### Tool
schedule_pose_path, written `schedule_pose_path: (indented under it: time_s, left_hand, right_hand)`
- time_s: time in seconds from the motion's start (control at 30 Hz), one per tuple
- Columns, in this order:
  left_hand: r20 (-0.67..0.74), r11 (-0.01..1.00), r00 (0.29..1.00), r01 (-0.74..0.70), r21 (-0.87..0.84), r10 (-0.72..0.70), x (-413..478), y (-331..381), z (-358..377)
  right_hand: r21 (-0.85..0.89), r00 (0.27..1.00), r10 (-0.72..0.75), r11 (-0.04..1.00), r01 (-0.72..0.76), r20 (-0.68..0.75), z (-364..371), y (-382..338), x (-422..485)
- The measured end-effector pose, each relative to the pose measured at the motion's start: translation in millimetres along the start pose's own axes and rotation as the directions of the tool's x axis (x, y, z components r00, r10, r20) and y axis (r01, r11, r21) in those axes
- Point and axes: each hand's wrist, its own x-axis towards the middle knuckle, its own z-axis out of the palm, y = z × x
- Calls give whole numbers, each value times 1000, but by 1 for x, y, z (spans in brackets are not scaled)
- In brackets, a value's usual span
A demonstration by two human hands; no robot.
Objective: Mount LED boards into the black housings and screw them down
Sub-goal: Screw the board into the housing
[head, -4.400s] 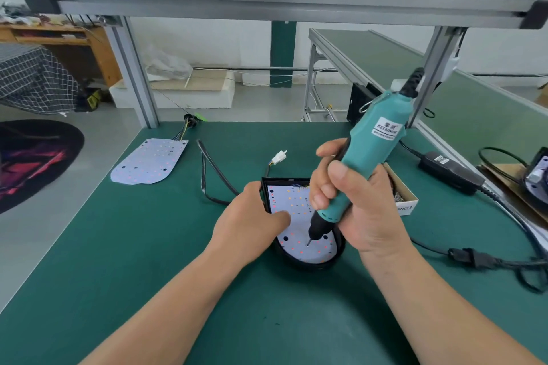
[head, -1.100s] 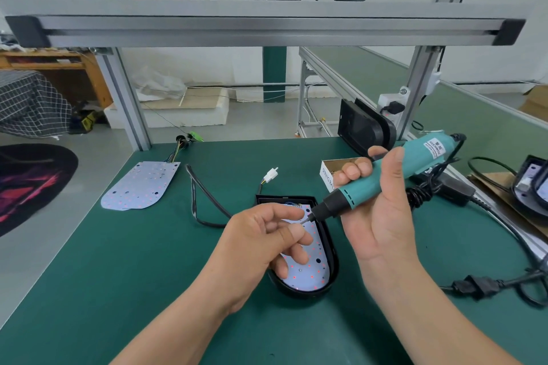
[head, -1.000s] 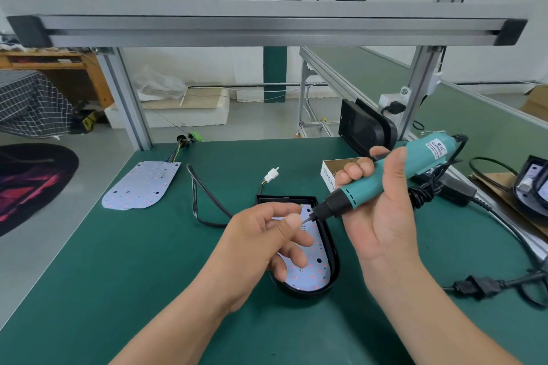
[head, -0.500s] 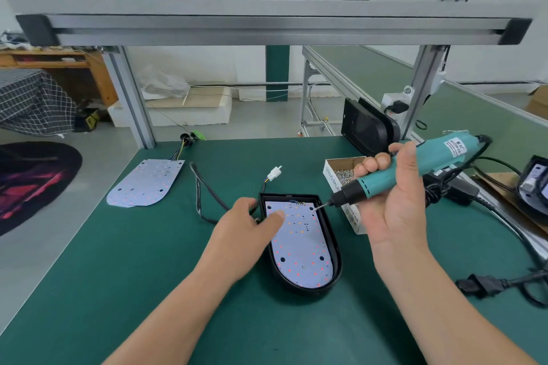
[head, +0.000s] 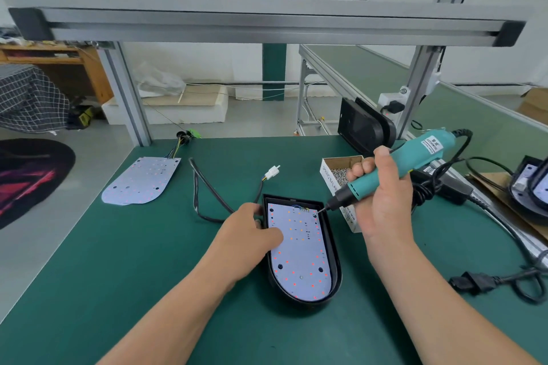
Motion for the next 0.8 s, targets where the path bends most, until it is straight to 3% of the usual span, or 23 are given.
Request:
schedule_pose_path:
  time_s: [0.27, 0.8]
  left_hand:
    - [-6, 1000, 1000, 10, -5, -10, -3, 3, 0]
    - [-10, 999, 999, 35, -5, -35, -7, 9, 0]
  right_hand:
    - [-68, 995, -18, 997, 24, 96, 1, 1, -2]
    - [-90, 992, -23, 995, 34, 125, 1, -3, -3]
